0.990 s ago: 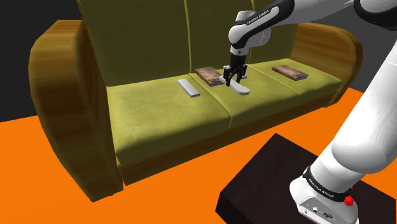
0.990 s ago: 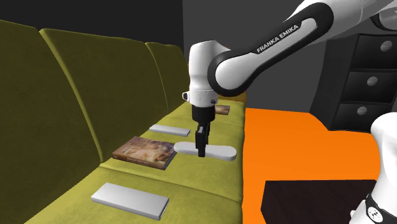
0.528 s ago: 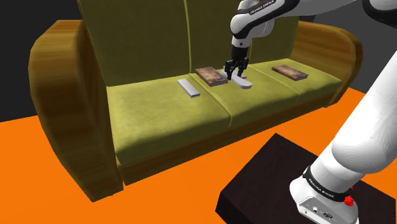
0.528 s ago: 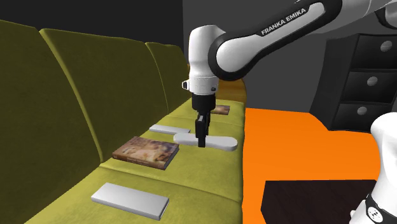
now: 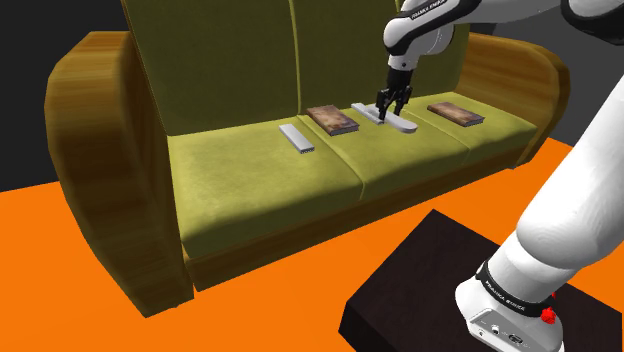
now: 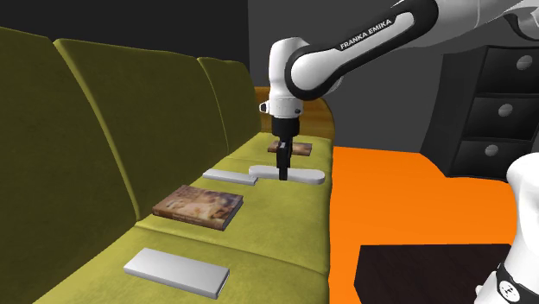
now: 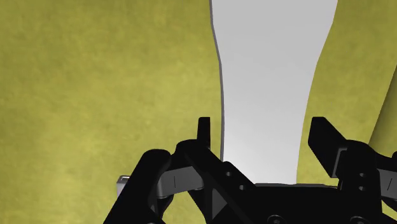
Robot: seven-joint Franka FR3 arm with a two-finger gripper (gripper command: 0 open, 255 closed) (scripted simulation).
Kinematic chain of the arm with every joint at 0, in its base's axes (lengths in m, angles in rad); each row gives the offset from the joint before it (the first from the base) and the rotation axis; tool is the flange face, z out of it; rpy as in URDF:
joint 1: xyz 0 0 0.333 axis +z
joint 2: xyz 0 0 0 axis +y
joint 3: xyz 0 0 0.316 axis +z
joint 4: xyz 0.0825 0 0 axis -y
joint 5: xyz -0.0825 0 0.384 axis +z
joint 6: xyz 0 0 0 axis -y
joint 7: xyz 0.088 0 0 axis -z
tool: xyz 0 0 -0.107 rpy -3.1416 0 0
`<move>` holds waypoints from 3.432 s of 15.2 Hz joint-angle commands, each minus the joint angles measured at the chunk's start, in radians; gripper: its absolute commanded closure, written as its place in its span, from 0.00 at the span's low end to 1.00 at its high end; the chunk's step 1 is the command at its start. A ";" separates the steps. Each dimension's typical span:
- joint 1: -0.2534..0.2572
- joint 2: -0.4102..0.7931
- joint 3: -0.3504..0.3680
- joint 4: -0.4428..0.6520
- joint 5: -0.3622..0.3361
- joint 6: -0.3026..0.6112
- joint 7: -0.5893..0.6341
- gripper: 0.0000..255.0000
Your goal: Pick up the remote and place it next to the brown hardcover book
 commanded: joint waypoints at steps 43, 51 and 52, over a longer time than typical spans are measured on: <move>-0.358 0.422 -0.149 0.347 0.183 0.036 -0.558 1.00; -0.358 0.422 -0.149 0.347 0.183 0.036 -0.558 0.00; -0.356 0.409 -0.152 0.362 0.177 0.009 -0.554 0.00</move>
